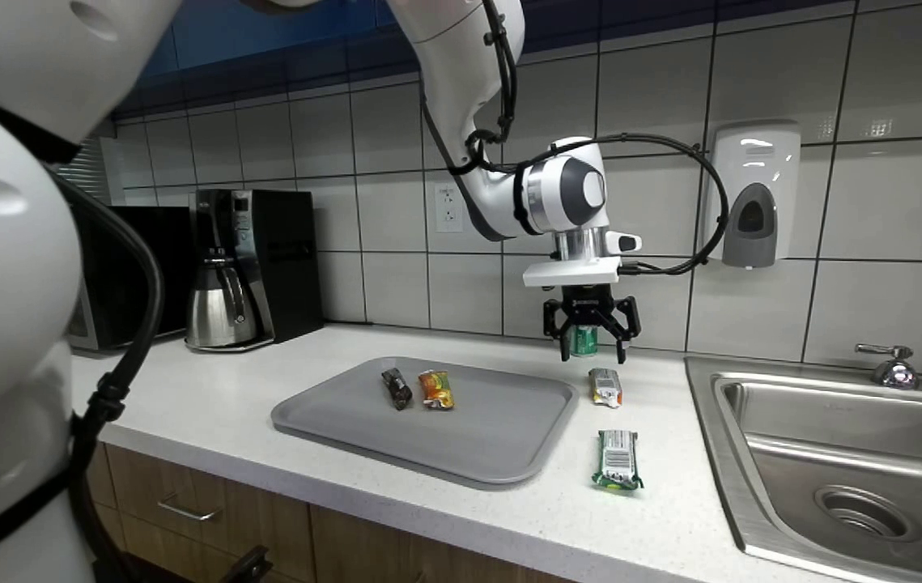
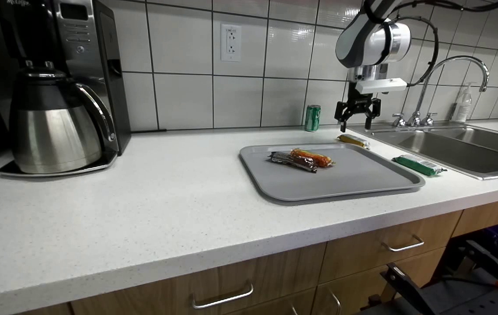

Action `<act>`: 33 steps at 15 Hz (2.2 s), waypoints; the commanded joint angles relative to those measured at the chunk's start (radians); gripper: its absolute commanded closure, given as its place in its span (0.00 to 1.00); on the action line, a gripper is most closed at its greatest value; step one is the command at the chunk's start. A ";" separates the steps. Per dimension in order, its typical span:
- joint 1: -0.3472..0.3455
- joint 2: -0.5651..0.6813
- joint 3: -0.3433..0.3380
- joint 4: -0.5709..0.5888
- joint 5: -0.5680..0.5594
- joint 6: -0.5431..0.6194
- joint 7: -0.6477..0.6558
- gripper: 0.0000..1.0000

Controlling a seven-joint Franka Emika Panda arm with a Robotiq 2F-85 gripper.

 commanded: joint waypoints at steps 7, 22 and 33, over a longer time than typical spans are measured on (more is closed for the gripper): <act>-0.068 0.133 0.036 0.158 0.061 -0.024 -0.096 0.00; -0.067 0.174 0.045 0.214 0.056 -0.026 -0.104 0.69; -0.056 0.117 0.045 0.176 0.048 -0.025 -0.106 0.81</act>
